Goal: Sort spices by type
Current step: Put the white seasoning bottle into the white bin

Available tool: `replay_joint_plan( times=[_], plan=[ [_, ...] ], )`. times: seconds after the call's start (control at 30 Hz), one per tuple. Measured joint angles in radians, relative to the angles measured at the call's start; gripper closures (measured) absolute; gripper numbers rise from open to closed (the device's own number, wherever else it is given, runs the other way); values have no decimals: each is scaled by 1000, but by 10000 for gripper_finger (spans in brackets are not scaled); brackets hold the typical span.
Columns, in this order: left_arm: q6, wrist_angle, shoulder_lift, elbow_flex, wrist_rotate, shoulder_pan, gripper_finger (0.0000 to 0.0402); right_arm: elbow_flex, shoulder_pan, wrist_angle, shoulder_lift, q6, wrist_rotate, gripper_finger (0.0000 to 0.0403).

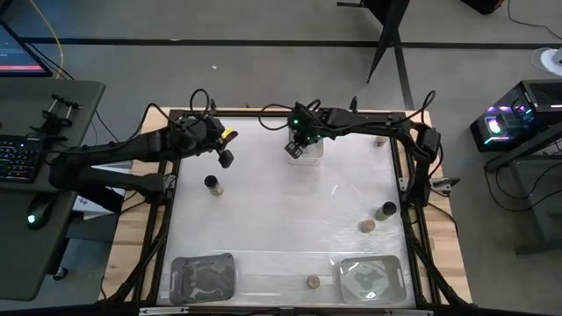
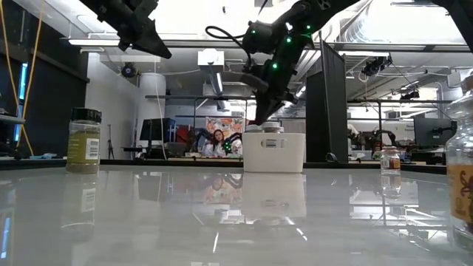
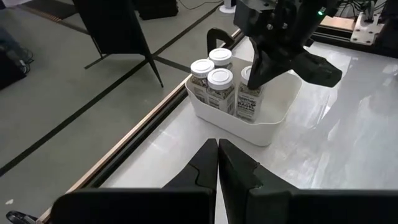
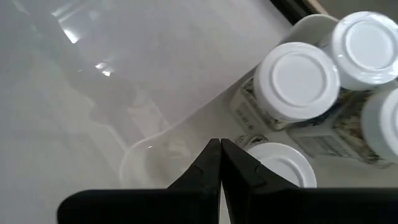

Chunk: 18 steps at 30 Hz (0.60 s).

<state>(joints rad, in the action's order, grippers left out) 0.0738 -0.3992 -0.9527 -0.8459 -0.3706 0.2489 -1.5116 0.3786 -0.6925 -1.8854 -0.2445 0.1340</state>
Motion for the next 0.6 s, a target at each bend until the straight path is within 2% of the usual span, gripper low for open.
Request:
replay_joint_plan(
  times=[0.43,0.53,0.6],
  plan=[
    [23,0,0,0,0,0,401,1,3,-15,0,43,102,403],
    [27,0,0,0,0,0,401,-6,4,1,4,61,62,403],
    [27,0,0,-1,0,0,401,-37,1,5,7,70,-1,403]
  ],
)
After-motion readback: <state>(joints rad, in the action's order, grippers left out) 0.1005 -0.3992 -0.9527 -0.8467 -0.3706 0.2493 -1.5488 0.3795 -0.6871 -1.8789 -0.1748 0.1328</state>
